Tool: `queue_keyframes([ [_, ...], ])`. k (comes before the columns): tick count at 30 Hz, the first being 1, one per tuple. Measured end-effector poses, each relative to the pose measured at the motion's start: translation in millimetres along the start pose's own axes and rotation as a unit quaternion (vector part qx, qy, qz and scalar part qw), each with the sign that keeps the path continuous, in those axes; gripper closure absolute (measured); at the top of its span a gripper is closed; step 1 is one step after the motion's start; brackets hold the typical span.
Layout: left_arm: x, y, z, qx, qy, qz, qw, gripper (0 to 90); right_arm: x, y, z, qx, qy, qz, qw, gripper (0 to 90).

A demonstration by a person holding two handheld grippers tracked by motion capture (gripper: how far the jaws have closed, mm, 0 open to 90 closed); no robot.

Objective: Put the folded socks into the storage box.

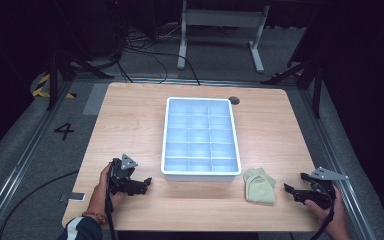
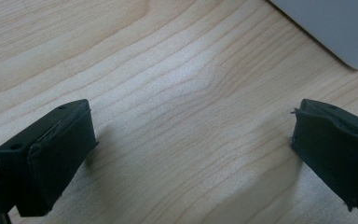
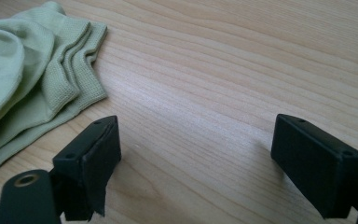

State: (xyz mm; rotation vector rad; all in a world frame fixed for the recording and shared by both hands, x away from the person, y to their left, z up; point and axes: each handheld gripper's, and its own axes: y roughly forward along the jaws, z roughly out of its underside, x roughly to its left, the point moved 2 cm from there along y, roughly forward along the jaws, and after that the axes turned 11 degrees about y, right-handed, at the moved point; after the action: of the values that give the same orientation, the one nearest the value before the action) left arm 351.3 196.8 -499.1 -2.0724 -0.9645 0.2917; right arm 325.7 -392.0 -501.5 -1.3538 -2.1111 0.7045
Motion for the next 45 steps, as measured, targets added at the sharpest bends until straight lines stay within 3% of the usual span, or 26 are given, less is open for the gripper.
queue_keyframes([
  [3,-0.1,-0.1,0.1,0.000,0.000,0.001,1.0000,0.0,-0.3,-0.2,0.2,0.000,0.000,-0.001,1.0000,16.1],
  [8,1.7,-1.8,2.2,-0.004,0.023,0.015,0.9996,0.1,-0.1,0.0,0.0,0.000,0.001,0.000,1.0000,16.0],
  [17,1.1,-2.8,3.6,-0.003,0.020,0.018,0.9996,0.0,-2.8,-0.3,-1.7,-0.006,0.008,0.017,0.9998,18.7],
  [21,-0.1,-3.4,4.2,-0.004,0.015,0.011,0.9998,0.0,-4.0,-7.1,-1.1,-0.023,0.015,0.000,0.9996,20.3],
  [30,0.3,-5.0,5.6,-0.003,0.022,0.016,0.9996,0.2,11.5,-15.3,-6.9,-0.020,-0.019,-0.036,0.9989,22.5],
  [45,-0.2,-5.7,6.6,-0.005,0.023,0.017,0.9996,0.2,50.6,-16.3,-25.1,-0.011,-0.081,-0.085,0.9930,22.2],
])
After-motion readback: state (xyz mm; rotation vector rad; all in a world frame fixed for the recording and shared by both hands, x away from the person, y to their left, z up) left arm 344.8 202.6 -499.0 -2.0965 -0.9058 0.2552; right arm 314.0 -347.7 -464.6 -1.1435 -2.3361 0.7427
